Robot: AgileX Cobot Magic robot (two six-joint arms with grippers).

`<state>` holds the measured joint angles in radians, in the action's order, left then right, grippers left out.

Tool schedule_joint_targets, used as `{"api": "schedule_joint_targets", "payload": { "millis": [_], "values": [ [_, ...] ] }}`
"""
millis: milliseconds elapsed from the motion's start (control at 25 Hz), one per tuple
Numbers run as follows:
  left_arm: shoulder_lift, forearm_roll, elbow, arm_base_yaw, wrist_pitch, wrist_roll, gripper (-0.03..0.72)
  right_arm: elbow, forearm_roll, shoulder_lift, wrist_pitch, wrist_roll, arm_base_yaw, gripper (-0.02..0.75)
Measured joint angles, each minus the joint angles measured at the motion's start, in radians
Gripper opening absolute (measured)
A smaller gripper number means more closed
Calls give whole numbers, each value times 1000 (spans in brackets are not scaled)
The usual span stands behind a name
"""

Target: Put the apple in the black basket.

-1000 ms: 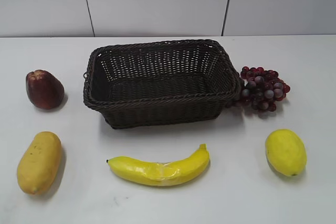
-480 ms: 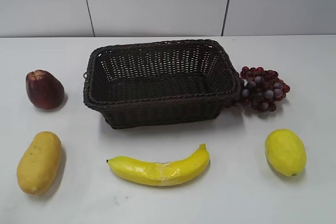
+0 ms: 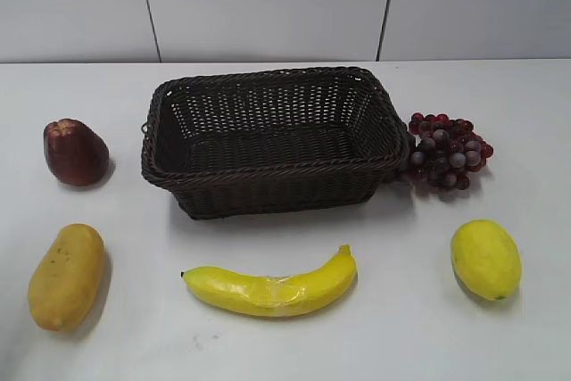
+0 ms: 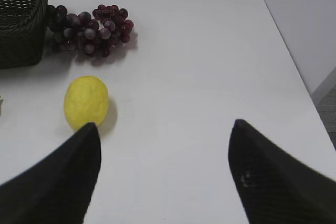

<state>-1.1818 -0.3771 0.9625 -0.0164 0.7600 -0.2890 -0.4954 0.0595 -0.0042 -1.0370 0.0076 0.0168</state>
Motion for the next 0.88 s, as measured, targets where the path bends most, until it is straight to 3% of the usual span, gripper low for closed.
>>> {"api": "schedule_joint_targets", "payload": {
  "millis": [320, 520, 880],
  "values": [
    [-363, 95, 208, 126, 42, -38, 635, 0, 0, 0, 0, 0, 0, 571],
    [-528, 119, 268, 134, 49, -38, 686, 0, 0, 0, 0, 0, 0, 571],
    [-696, 158, 372, 134, 9, -35, 692, 0, 0, 0, 0, 0, 0, 571]
  ]
}}
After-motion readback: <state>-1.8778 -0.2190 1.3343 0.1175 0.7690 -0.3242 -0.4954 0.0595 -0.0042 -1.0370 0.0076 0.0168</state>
